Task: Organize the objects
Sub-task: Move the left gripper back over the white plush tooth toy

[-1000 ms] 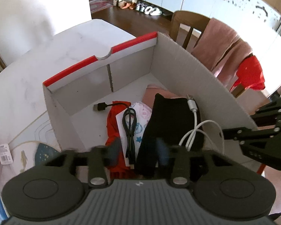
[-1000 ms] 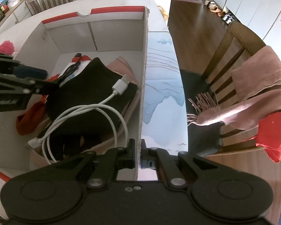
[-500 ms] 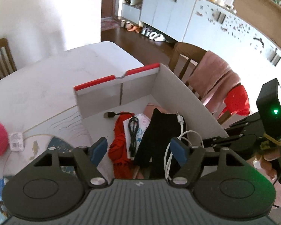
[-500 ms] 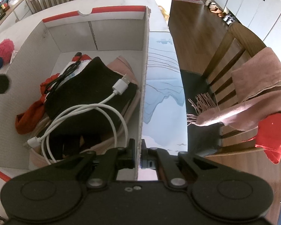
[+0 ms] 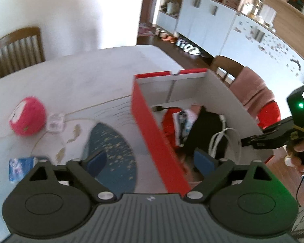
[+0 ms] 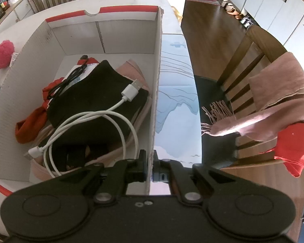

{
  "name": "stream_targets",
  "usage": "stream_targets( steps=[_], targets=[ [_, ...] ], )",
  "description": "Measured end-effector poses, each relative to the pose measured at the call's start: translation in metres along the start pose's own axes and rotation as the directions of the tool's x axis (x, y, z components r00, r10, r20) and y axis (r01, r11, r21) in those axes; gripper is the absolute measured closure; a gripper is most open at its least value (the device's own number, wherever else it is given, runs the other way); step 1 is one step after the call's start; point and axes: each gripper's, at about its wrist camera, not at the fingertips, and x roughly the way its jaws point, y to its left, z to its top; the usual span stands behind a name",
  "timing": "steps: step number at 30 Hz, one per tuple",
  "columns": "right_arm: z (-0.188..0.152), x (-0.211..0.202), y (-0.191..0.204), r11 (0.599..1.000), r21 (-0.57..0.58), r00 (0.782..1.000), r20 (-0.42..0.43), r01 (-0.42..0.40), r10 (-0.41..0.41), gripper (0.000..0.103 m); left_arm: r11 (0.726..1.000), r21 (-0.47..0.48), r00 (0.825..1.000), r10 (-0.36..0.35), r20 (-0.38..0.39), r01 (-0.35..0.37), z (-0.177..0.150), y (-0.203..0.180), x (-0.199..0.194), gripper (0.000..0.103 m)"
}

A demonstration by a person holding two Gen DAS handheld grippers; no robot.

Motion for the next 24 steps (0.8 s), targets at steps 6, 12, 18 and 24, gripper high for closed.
stream_targets(
  steps=[6, 12, 18, 24],
  targets=[
    [0.001, 0.000, 0.002, 1.000, 0.000, 1.000, -0.007, 0.012, -0.012, 0.101, 0.995, -0.094, 1.000, 0.024, 0.004, -0.024, -0.023, 0.048, 0.006, 0.000],
    [0.001, 0.000, 0.003, 1.000, -0.002, 1.000, -0.011, 0.022, -0.023, 0.100, 0.995, -0.078, 0.998, 0.052, -0.032, -0.054, -0.041, 0.081, 0.019, 0.000],
    [0.002, 0.000, 0.004, 1.000, -0.002, 0.999, -0.016, 0.030, -0.030, 0.100, 0.995, 0.054, 0.993, 0.092, -0.072, -0.088, -0.055, 0.094, 0.037, 0.000],
    [0.002, 0.000, 0.005, 0.999, 0.003, 0.999, -0.020, 0.036, -0.036, 0.100, 0.981, 0.170, 0.986, 0.113, -0.123, -0.092, -0.065, 0.100, 0.058, 0.000]
  ],
)
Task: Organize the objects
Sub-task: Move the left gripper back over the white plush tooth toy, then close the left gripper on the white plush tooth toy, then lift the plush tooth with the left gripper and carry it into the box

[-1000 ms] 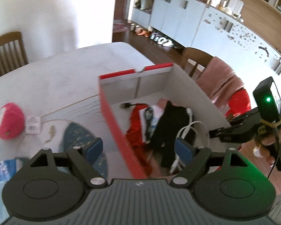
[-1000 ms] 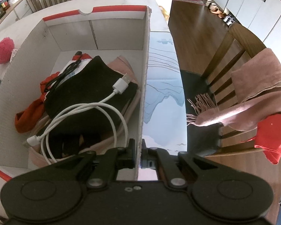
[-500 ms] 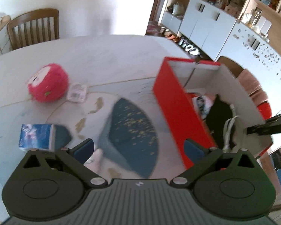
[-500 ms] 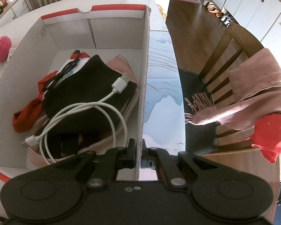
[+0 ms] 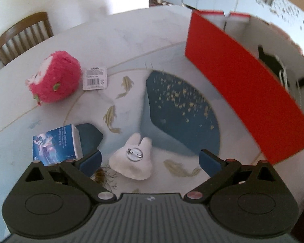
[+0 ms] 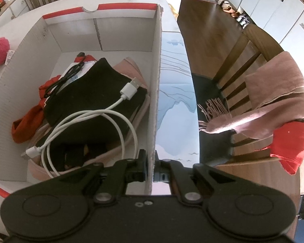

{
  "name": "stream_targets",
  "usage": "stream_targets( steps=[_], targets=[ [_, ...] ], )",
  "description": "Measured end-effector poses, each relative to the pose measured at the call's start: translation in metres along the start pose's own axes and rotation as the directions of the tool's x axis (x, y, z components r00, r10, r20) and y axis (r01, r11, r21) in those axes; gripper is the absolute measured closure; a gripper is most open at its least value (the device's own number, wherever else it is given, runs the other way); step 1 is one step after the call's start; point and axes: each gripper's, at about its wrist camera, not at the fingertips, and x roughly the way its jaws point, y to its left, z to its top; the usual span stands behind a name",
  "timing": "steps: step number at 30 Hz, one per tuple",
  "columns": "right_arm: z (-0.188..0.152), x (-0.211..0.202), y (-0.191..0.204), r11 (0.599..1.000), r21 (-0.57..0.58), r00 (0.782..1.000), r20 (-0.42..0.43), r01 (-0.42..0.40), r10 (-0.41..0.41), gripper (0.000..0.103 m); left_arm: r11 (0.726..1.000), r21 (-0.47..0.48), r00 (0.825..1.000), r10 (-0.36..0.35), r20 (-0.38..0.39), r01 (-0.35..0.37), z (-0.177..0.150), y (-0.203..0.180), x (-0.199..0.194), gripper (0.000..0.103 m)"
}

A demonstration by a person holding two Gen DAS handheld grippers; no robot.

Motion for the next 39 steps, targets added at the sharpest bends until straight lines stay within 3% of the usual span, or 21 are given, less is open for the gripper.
stream_targets(
  steps=[11, 12, 14, 21, 30, 39],
  targets=[
    [0.000, 0.001, 0.002, 1.000, -0.004, 1.000, -0.003, 0.009, -0.009, 0.099, 0.997, 0.070, 0.997, 0.029, -0.070, -0.024, -0.004, 0.002, 0.022, 0.004],
    [0.000, 0.001, 0.002, 1.000, -0.003, 1.000, -0.003, 0.009, -0.009, 0.099, 0.997, 0.069, 0.997, 0.035, -0.068, -0.030, -0.005, 0.003, 0.022, 0.006],
    [0.000, 0.001, 0.002, 1.000, -0.004, 1.000, -0.003, 0.010, -0.010, 0.099, 0.997, 0.069, 0.996, 0.050, -0.073, -0.045, -0.005, 0.003, 0.024, 0.024],
    [0.000, 0.001, 0.001, 1.000, -0.006, 1.000, -0.003, 0.010, -0.010, 0.099, 0.998, 0.044, 0.997, 0.039, -0.063, -0.036, -0.003, 0.006, 0.022, 0.051],
    [-0.001, 0.000, 0.002, 1.000, -0.003, 1.000, 0.005, 0.013, -0.013, 0.100, 0.997, 0.018, 0.995, 0.071, -0.073, -0.070, 0.003, 0.000, 0.015, 0.053],
    [-0.002, -0.001, 0.000, 1.000, 0.000, 1.000, 0.012, 0.006, -0.006, 0.100, 0.999, -0.007, 0.999, 0.040, -0.034, -0.040, 0.032, -0.025, -0.020, 0.053]
  ],
)
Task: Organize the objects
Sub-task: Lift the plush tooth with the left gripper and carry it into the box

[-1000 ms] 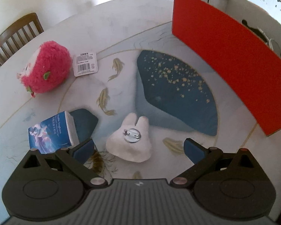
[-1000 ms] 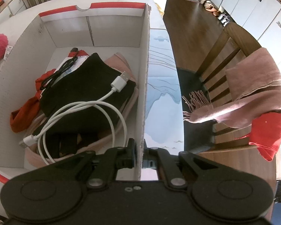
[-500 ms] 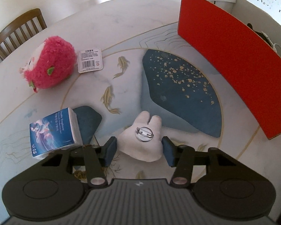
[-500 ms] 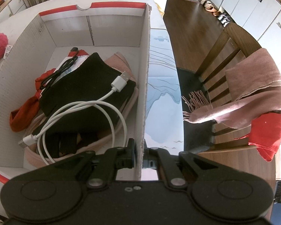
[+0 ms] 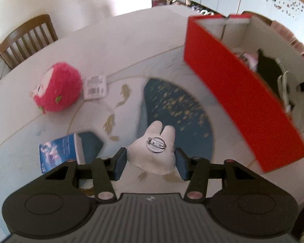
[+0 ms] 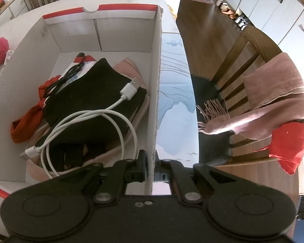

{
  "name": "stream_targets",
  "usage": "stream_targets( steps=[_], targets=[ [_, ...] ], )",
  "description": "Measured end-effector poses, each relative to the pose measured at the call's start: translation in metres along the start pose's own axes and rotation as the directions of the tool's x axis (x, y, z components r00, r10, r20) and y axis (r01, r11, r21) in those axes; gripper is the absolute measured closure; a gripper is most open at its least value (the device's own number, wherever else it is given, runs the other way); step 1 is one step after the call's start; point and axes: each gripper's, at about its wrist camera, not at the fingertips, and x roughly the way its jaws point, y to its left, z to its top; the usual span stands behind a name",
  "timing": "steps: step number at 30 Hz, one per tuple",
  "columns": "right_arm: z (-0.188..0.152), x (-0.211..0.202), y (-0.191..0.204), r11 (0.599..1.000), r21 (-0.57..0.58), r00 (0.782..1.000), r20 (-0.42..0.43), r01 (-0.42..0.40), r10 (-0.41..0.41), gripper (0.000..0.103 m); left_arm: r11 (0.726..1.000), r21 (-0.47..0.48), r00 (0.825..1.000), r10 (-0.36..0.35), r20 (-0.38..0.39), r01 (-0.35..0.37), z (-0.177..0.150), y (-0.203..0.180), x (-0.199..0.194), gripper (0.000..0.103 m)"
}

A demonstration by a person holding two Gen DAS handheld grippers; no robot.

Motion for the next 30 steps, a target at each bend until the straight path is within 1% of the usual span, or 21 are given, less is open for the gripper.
stream_targets(
  steps=[9, 16, 21, 30],
  targets=[
    [0.000, -0.001, 0.000, 1.000, -0.010, 1.000, 0.001, -0.005, 0.005, 0.100, 0.996, 0.056, 0.995, -0.068, 0.073, 0.064, 0.037, -0.042, -0.041, 0.053],
    [0.000, -0.001, 0.001, 1.000, -0.026, 1.000, 0.001, -0.012, 0.012, 0.100, 0.988, 0.103, 0.987, -0.123, 0.104, 0.113, 0.057, -0.074, -0.058, 0.053],
    [-0.001, -0.001, 0.001, 0.999, -0.038, 1.000, 0.001, -0.016, 0.016, 0.100, 0.980, 0.152, 0.983, -0.146, 0.116, 0.128, 0.069, -0.096, -0.061, 0.053],
    [-0.002, -0.001, -0.001, 0.999, -0.040, 1.000, 0.005, -0.025, 0.025, 0.100, 0.966, 0.226, 0.981, -0.158, 0.115, 0.129, 0.097, -0.136, -0.042, 0.053]
  ],
)
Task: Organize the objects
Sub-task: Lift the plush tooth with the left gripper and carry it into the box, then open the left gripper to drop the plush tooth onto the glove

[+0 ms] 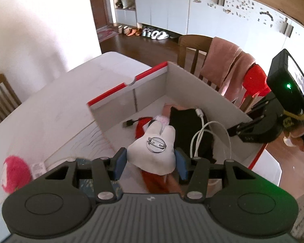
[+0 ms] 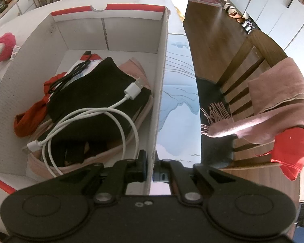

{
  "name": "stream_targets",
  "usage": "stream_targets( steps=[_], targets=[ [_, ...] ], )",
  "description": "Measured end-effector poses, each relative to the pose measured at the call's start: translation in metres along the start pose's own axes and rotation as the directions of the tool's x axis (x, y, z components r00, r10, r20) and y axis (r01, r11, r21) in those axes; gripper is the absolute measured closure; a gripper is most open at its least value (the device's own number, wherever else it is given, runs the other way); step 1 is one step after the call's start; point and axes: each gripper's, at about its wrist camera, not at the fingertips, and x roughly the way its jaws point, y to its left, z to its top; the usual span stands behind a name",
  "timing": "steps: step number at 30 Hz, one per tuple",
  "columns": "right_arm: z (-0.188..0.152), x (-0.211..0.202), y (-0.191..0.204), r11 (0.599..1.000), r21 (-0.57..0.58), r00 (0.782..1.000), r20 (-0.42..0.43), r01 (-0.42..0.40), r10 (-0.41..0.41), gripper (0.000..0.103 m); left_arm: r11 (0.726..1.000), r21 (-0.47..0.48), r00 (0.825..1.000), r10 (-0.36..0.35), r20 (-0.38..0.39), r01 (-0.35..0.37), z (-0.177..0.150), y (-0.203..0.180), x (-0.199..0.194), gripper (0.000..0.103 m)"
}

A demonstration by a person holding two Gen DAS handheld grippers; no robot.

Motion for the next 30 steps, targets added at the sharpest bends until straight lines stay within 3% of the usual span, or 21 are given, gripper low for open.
stream_targets(
  steps=[13, 30],
  targets=[
    [0.001, 0.000, -0.002, 1.000, -0.003, 1.000, -0.003, -0.014, 0.014, 0.100, 0.997, 0.060, 0.998, 0.044, -0.054, -0.041, 0.032, -0.022, 0.068, 0.053],
    [0.001, 0.003, -0.005, 1.000, 0.009, 1.000, -0.007, -0.023, 0.023, 0.100, 0.988, 0.149, 0.987, 0.054, -0.150, -0.032, 0.033, -0.045, 0.126, 0.053]
  ],
)
